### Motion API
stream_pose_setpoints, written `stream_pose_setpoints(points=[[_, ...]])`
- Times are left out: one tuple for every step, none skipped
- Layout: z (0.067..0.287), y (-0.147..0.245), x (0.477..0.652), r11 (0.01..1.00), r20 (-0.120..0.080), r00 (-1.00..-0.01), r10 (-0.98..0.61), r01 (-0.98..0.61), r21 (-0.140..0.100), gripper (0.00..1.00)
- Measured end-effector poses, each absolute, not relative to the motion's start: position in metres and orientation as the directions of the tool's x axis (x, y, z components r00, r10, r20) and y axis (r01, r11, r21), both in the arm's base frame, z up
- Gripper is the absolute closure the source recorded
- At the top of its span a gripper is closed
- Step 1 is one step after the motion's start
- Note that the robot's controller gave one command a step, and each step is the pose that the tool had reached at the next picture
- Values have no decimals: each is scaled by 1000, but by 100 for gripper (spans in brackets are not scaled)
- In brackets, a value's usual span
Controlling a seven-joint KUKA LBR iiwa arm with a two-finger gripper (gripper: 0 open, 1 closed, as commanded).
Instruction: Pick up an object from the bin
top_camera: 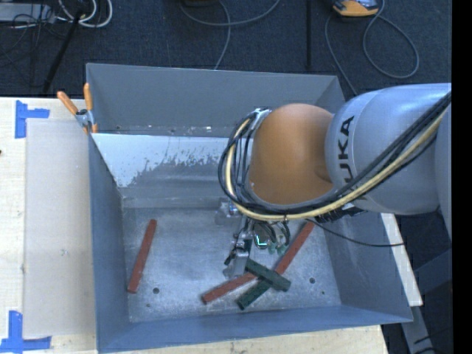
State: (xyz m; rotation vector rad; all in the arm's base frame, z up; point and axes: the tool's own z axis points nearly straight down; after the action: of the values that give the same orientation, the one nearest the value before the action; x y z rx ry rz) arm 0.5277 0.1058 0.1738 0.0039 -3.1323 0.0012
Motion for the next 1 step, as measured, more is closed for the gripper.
stream_pose_setpoints(points=[[68, 46, 509, 963, 6, -963, -269, -269, 1, 0]])
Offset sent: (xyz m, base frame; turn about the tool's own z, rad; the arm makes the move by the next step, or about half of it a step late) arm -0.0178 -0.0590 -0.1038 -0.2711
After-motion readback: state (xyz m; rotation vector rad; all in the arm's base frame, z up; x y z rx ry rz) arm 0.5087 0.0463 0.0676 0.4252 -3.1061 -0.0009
